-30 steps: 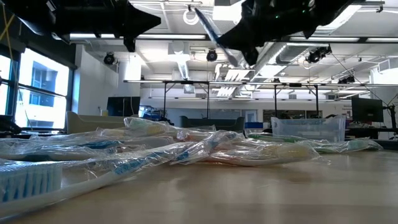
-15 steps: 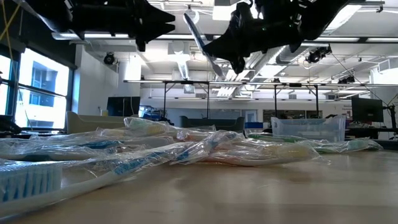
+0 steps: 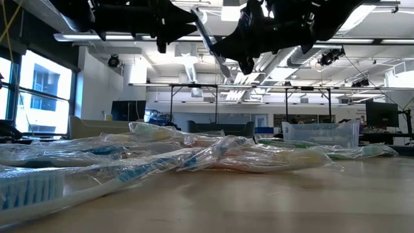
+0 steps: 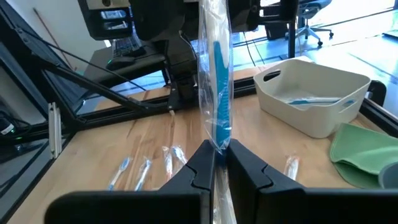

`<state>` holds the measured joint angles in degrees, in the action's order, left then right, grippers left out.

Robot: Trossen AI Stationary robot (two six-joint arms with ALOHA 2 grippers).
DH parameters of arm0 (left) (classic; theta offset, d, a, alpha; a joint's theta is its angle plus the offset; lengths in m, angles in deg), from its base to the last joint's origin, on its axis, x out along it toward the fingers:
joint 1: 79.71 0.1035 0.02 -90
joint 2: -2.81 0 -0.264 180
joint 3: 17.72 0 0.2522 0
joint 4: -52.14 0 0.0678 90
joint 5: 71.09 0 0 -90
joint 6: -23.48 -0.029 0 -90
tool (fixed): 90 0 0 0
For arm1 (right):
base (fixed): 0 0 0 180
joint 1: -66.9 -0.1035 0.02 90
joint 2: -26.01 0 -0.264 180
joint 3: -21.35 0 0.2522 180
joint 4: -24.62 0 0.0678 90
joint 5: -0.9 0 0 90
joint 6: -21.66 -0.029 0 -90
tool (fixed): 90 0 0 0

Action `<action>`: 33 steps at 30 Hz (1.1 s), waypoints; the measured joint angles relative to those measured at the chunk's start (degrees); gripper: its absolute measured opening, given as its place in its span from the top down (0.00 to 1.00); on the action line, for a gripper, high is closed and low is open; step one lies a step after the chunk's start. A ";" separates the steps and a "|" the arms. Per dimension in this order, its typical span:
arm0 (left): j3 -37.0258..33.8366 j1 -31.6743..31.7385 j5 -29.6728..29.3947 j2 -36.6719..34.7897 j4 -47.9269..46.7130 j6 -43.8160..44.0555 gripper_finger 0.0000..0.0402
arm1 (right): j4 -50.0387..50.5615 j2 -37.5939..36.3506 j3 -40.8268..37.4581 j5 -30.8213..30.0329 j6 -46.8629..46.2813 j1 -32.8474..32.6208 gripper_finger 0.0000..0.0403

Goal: Pick & Place Toothbrushes
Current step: Put the blue toothbrush into the gray bin

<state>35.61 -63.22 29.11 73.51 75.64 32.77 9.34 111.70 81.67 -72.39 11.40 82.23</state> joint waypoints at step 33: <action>0.25 -0.90 1.24 4.47 8.18 0.01 0.63 | 0.66 0.00 0.00 -0.26 -0.41 -0.01 0.96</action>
<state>35.86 -64.12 30.35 77.99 83.82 32.78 10.00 111.70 81.67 -72.65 10.99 82.22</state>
